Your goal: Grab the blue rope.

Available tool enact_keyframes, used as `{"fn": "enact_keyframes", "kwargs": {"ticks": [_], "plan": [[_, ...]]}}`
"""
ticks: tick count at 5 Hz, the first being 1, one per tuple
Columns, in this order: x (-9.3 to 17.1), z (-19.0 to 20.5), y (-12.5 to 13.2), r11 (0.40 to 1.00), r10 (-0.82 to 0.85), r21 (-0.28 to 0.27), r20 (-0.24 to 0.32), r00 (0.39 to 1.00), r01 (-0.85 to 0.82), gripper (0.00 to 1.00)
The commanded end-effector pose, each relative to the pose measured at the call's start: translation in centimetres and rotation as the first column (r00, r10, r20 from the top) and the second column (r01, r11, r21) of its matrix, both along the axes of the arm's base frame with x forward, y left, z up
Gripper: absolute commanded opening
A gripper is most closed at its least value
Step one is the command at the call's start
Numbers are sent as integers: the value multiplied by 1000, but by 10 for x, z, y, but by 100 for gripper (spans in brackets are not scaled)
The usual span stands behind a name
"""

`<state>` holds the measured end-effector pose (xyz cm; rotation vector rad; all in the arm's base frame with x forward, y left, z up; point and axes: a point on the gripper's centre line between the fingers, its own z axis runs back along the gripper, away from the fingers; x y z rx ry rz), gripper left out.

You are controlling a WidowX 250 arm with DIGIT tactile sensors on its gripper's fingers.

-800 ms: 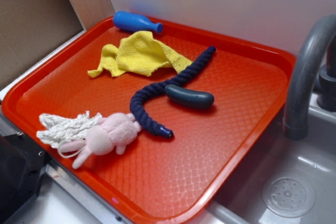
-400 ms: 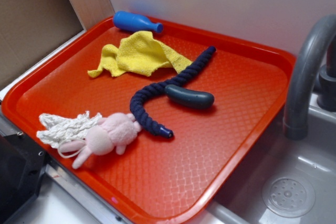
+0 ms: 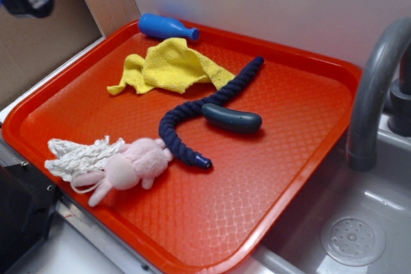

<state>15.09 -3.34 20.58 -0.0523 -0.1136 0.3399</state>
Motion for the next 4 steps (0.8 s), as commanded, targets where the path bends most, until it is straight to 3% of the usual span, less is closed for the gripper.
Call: {"fn": "enact_keyframes", "kwargs": {"ticks": [1,3,4], "plan": [[43,-49,-9,979,198,39,47,979,-200,100],[65,-97,-17,988,65,136,34,997,-69,100],[74,-124,-18,993,40,116,-7,999,-39,100]]}}
